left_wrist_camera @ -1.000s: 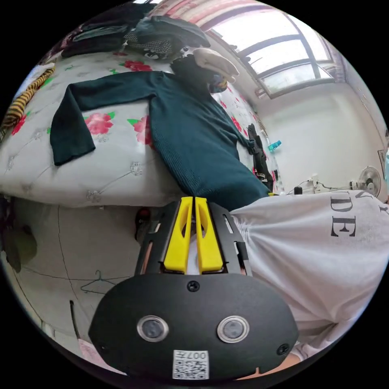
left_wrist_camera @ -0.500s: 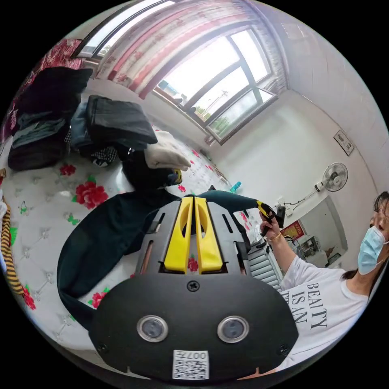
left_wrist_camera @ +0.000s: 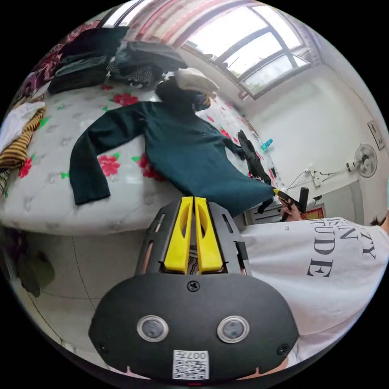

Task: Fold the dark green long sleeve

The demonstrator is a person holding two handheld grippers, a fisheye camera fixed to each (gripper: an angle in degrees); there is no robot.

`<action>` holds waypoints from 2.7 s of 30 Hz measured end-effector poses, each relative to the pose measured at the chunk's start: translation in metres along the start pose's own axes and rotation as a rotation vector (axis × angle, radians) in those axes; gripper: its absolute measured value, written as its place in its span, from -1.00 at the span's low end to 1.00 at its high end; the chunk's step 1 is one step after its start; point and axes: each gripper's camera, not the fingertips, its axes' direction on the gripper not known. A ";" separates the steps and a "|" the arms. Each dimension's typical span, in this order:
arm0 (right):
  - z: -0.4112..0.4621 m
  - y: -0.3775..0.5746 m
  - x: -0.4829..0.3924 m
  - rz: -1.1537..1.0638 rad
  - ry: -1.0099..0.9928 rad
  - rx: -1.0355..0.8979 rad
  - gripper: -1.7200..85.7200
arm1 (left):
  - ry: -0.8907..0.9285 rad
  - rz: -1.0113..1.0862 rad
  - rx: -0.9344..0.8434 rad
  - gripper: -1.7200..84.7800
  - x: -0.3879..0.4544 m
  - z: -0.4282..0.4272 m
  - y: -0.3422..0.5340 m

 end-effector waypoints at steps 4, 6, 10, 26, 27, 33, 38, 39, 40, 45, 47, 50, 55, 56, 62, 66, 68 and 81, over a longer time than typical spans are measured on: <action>0.045 0.031 -0.005 -0.007 0.049 -0.188 -0.97 | 0.016 -0.249 -0.150 -0.98 -0.035 0.060 0.051; 0.038 0.036 -0.020 -0.075 0.082 -0.188 -0.97 | 0.035 -0.261 -0.104 -0.98 -0.031 0.054 0.062; 0.028 0.051 -0.022 -0.083 0.098 -0.214 -0.96 | 0.011 -0.252 -0.065 -0.98 -0.016 0.043 0.074; 0.028 0.010 -0.038 0.052 0.197 -0.123 -0.92 | -0.494 -0.252 0.047 -0.73 -0.008 0.028 0.010; 0.028 0.005 -0.043 0.048 0.202 -0.114 -0.92 | -0.512 -0.251 0.047 -0.72 -0.012 0.030 0.001; 0.058 -0.048 -0.094 0.006 0.211 -0.128 -0.93 | -0.685 -0.200 -0.134 -0.69 -0.063 0.073 -0.089; 0.079 -0.096 -0.130 -0.013 0.202 -0.121 -0.94 | -0.631 -0.278 -0.123 -0.88 -0.113 0.059 -0.100; 0.081 -0.099 -0.133 -0.013 0.203 -0.121 -0.94 | -0.595 -0.277 -0.114 -0.90 -0.119 0.055 -0.098; 0.085 -0.105 -0.139 -0.013 0.205 -0.120 -0.94 | -0.504 -0.310 -0.087 -0.92 -0.134 0.045 -0.094; 0.094 -0.121 -0.157 -0.011 0.218 -0.122 -0.95 | -0.198 -0.475 0.528 -0.96 -0.169 -0.080 -0.046; 0.095 -0.126 -0.163 -0.020 0.228 -0.119 -0.95 | -0.133 -0.469 0.862 -0.97 -0.174 -0.154 -0.020; 0.102 -0.133 -0.163 -0.024 0.213 -0.133 -0.95 | -0.175 -0.487 0.975 -0.97 -0.192 -0.201 -0.012; 0.116 -0.145 -0.159 -0.052 0.185 -0.161 -0.95 | -0.108 -0.469 0.911 -0.97 -0.207 -0.183 -0.034; 0.119 -0.147 -0.158 -0.064 0.180 -0.171 -0.95 | -0.095 -0.472 0.878 -0.97 -0.205 -0.173 -0.043; 0.104 -0.150 -0.144 -0.080 0.195 -0.120 -0.95 | -0.005 -0.134 0.787 -0.97 -0.104 -0.149 -0.127; 0.090 -0.142 -0.120 -0.024 0.223 -0.079 -0.95 | 0.165 0.367 0.670 -0.95 0.040 -0.119 -0.184; 0.082 -0.132 -0.100 0.029 0.224 -0.054 -0.94 | 0.323 0.672 0.527 -0.90 0.129 -0.071 -0.200; 0.066 -0.082 0.007 0.248 0.269 0.002 -0.86 | -0.008 0.450 -0.100 -0.69 0.135 0.103 -0.165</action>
